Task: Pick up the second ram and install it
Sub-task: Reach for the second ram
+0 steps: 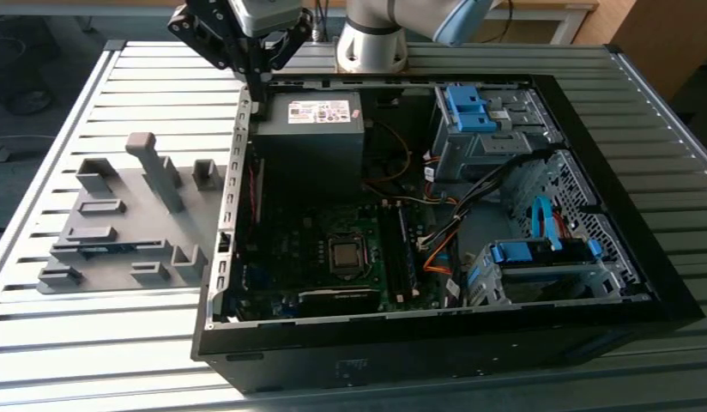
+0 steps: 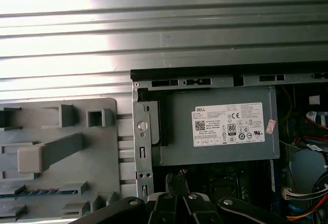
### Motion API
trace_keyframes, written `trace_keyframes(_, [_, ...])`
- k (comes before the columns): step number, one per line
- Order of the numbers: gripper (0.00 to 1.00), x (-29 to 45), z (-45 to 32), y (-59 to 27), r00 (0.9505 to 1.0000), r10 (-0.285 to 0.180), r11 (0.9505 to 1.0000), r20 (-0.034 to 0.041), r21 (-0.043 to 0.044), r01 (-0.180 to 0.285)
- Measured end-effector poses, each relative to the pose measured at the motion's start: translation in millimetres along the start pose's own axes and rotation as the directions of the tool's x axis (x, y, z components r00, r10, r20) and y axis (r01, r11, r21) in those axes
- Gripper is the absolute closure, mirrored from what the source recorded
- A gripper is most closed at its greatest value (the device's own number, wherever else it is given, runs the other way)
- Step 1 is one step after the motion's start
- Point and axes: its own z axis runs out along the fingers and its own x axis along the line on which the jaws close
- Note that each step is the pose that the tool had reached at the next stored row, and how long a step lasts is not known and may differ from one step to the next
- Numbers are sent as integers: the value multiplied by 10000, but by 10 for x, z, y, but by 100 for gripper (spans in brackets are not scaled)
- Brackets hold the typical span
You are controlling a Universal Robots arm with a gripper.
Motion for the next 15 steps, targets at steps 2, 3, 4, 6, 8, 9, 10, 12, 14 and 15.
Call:
trace_keyframes(2, [89, 5, 1, 0, 10000, 0, 10000, 0, -1, 0])
trace_keyframes(3, [89, 8, 2, -1, 10000, 0, 10000, 0, 0, 0])
trace_keyframes(4, [89, 11, 3, -1, 10000, 0, 10000, 1, -1, 0])
trace_keyframes(6, [89, 16, 3, -1, 10000, 0, 10000, -1, 0, 0])
trace_keyframes(8, [89, 21, 5, -2, 10000, 1, 10000, 0, -1, -1])
trace_keyframes(9, [89, 24, 4, -2, 10000, 1, 10000, -1, 0, -1])
trace_keyframes(10, [89, 26, 5, -2, 10000, 1, 10000, -1, 0, -1])
trace_keyframes(12, [89, 32, 6, -3, 10000, 0, 10000, -1, 0, 0])
trace_keyframes(14, [89, 37, 7, -3, 10000, 0, 10000, -1, -1, 0])
trace_keyframes(15, [89, 39, 8, -3, 10000, 0, 10000, -1, -1, 0])
